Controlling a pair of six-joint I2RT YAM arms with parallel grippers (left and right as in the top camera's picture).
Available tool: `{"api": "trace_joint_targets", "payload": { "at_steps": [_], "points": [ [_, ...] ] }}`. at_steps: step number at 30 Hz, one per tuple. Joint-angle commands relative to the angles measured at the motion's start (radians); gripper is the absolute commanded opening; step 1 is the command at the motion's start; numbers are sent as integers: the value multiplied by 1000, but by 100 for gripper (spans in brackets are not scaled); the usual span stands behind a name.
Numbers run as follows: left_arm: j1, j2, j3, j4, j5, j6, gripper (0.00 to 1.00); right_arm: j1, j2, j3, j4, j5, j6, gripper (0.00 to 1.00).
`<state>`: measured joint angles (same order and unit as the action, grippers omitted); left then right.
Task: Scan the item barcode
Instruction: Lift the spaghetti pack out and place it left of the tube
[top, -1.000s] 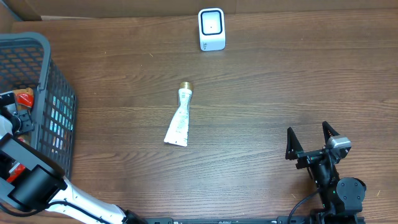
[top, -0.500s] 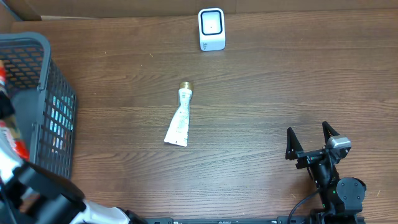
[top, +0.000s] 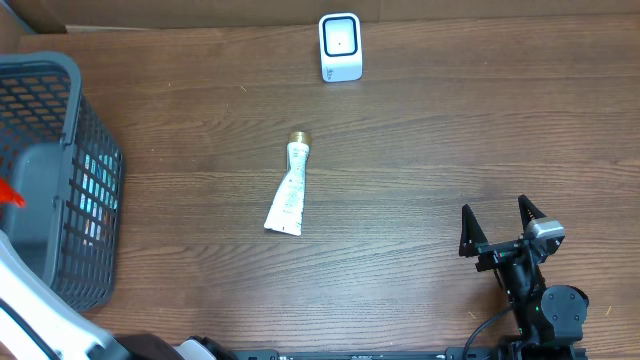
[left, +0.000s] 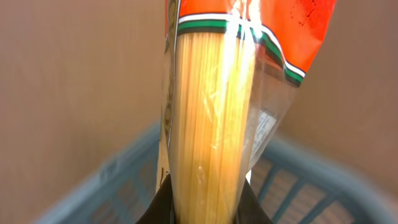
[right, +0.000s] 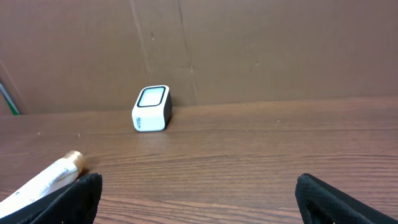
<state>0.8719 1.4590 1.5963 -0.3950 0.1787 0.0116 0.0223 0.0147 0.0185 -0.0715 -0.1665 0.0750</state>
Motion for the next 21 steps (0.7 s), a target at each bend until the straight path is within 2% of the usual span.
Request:
{"api": "trace_joint_targets", "payload": {
  "at_steps": [1, 4, 7, 10, 13, 17, 21],
  "points": [
    [-49, -205, 45, 101, 121, -109, 4, 8, -12, -11, 3, 9, 2, 100],
    [-111, -293, 45, 90, 173, -143, 4, 8, -12, -11, 3, 9, 2, 100],
    [-202, -371, 45, 5, 233, -177, 4, 8, -12, -11, 3, 9, 2, 100],
    [-308, -425, 45, -141, 261, -177, 4, 8, -12, -11, 3, 9, 2, 100],
    [-467, -430, 41, -365, 256, -171, 4, 8, -12, -11, 3, 9, 2, 100],
    [-597, -379, 8, -526, 161, -137, 4, 8, -12, -11, 3, 9, 2, 100],
    [-690, -292, -73, -580, 33, -115, 4, 8, -12, -11, 3, 9, 2, 100]
  ]
}}
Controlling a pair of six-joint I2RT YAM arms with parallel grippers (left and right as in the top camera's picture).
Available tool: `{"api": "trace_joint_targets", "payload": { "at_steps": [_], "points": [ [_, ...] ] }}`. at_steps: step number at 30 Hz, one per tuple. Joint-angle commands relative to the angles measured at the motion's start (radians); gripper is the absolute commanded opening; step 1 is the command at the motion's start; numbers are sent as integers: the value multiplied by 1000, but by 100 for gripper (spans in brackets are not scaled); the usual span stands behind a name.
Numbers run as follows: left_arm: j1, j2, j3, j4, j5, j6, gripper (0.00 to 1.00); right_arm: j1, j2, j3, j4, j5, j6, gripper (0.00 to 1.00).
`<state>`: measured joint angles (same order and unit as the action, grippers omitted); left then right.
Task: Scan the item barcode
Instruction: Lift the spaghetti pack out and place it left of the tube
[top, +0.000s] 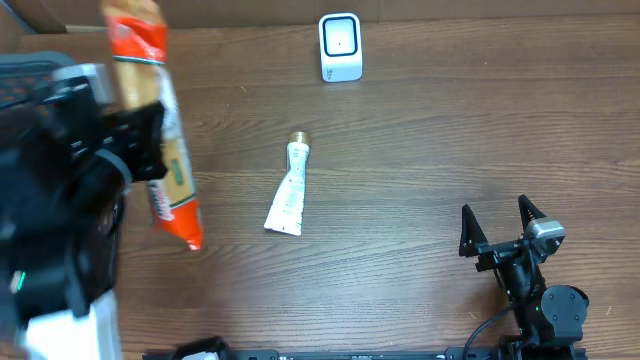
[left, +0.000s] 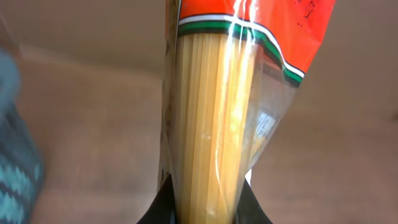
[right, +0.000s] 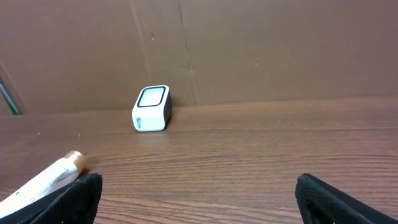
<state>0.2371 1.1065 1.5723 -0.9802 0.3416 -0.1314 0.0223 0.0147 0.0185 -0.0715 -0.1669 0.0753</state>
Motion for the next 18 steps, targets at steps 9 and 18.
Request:
{"api": "trace_joint_targets", "payload": {
  "at_steps": [9, 18],
  "points": [
    [-173, 305, -220, 102, -193, 17, 4, 8, -12, -11, 3, 10, 2, 100],
    [-246, 555, -245, 170, -199, -40, 4, 8, -12, -11, 3, 10, 2, 100]
  ]
}}
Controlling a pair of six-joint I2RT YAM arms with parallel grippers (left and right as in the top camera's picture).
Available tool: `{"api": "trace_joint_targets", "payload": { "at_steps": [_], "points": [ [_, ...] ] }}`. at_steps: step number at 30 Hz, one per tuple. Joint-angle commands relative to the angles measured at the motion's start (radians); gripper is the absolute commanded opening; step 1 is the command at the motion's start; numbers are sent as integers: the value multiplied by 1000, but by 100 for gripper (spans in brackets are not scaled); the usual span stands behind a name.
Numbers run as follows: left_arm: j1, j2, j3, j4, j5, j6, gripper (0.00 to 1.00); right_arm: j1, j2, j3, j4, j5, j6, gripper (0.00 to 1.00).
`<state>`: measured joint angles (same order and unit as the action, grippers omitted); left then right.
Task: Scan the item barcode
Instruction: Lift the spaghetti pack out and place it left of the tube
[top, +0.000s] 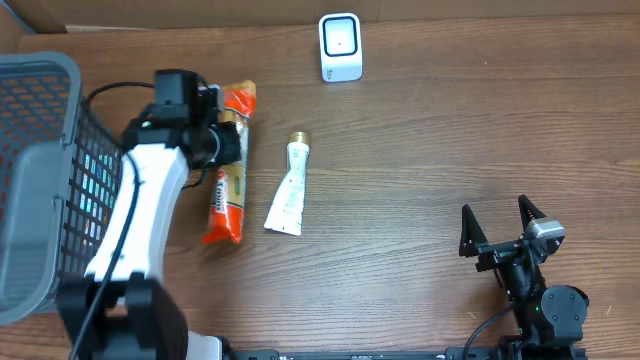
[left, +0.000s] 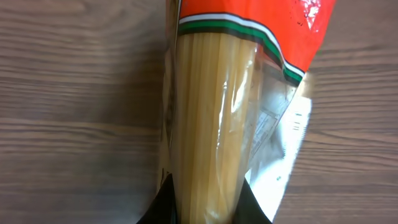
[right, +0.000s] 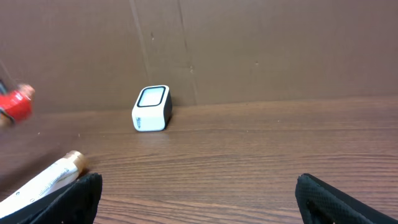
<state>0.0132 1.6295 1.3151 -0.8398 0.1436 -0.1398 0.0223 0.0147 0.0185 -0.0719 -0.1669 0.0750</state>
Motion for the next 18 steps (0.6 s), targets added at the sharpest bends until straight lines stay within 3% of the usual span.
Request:
{"api": "trace_joint_targets", "payload": {
  "at_steps": [1, 12, 13, 14, 15, 16, 18],
  "points": [
    [-27, 54, 13, 38, -11, -48, 4, 8, -12, -11, 4, 10, 2, 100],
    [-74, 201, 12, 51, -24, -62, 6, 8, -12, -11, 4, 10, 2, 100],
    [-77, 211, 12, 50, -24, -62, 23, 8, -12, -11, 4, 10, 2, 100],
    [-79, 216, 12, 51, -24, -63, 46, 8, -12, -11, 4, 10, 2, 100],
    [-79, 222, 12, 51, -24, -63, 93, 8, -12, -11, 4, 10, 2, 100],
    [-79, 223, 13, 52, -23, -63, 100, 8, -12, -11, 4, 10, 2, 100],
    [-74, 221, 15, 55, -24, -63, 100, 8, -12, -11, 4, 10, 2, 100]
  ]
}}
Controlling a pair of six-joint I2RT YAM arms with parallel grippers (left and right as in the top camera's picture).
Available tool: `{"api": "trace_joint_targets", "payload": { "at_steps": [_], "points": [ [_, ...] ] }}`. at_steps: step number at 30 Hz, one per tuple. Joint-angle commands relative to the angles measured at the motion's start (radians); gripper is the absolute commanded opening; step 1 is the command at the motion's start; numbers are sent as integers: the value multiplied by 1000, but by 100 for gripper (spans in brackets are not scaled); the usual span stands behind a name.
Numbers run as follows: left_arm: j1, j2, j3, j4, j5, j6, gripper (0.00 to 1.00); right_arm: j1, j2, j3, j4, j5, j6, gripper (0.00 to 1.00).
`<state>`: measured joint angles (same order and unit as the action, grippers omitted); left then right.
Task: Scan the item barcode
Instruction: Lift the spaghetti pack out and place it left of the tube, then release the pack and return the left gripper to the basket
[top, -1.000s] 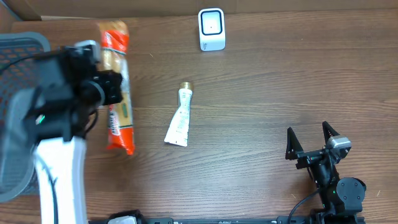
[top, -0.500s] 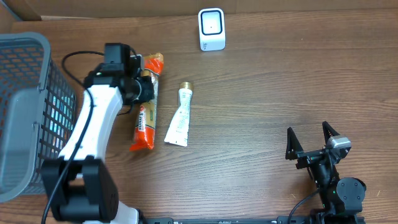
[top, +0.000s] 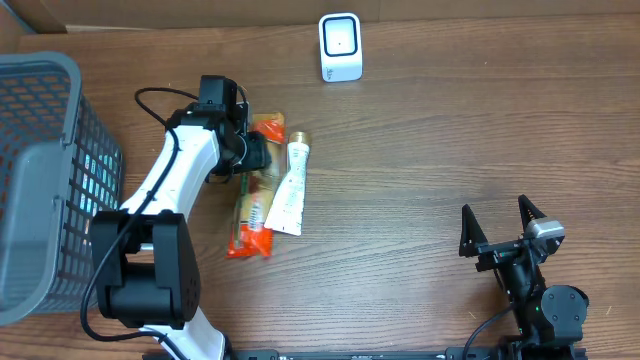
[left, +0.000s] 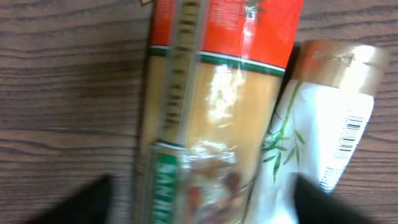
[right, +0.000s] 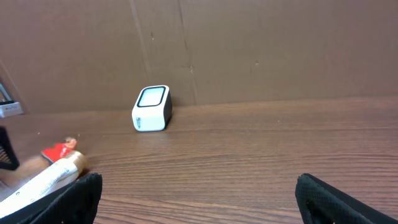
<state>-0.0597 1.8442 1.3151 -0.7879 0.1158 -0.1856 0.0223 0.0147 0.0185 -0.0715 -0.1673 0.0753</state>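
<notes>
An orange and clear spaghetti pack (top: 254, 195) lies flat on the table, its long side against a white tube (top: 288, 190) with a gold cap. My left gripper (top: 248, 152) hovers over the pack's upper half, open. In the left wrist view the pack (left: 205, 112) fills the middle, and the tube (left: 323, 130) shows a barcode on the right. The left gripper (left: 205, 202) has its dark fingers (left: 93, 199) spread wide on either side. The white scanner (top: 340, 47) stands at the far edge. My right gripper (top: 497, 222) rests open at the near right, nothing in it.
A grey mesh basket (top: 70, 75) stands at the left edge. The right wrist view shows the scanner (right: 152, 109) before a cardboard wall, the tube (right: 43, 180) at lower left and the pack's red end (right: 56, 151) beside it.
The left gripper, then shut on the spaghetti pack left of the tube, has opened. The pack now lies on the table farther right, against the tube. The right arm has not moved.
The left gripper first held the spaghetti pack over the basket. Then it held the pack high above the table's left side. After that it held the pack low, left of the tube. Now the pack lies beside the tube and the jaws are open.
</notes>
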Motion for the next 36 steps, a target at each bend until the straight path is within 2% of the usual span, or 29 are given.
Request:
{"api": "trace_joint_targets", "payload": {
  "at_steps": [1, 6, 13, 16, 21, 25, 29, 32, 36],
  "points": [
    [9, 6, 32, -2, 5, -18, 100, 8, -12, -11, 3, 10, 2, 100],
    [35, -15, 189, -111, 11, -25, 100, 8, -12, -11, 3, 10, 2, 100],
    [77, -79, 623, -328, 5, 6, 100, 8, -12, -11, 3, 10, 2, 100],
    [142, -104, 792, -381, 0, 6, 100, 8, -12, -11, 3, 10, 2, 100],
    [358, -132, 982, -482, -11, -29, 100, 8, -12, -11, 3, 10, 2, 100],
    [567, -144, 990, -575, -120, -114, 100, 8, -12, -11, 3, 10, 2, 100],
    [758, -133, 937, -612, -154, -113, 100, 8, -12, -11, 3, 10, 2, 100],
    [863, -131, 859, -594, -103, -31, 100, 8, -12, -11, 3, 10, 2, 100],
    [919, -131, 720, -523, -61, 125, 100, 8, -12, -11, 3, 10, 2, 100]
  ]
}}
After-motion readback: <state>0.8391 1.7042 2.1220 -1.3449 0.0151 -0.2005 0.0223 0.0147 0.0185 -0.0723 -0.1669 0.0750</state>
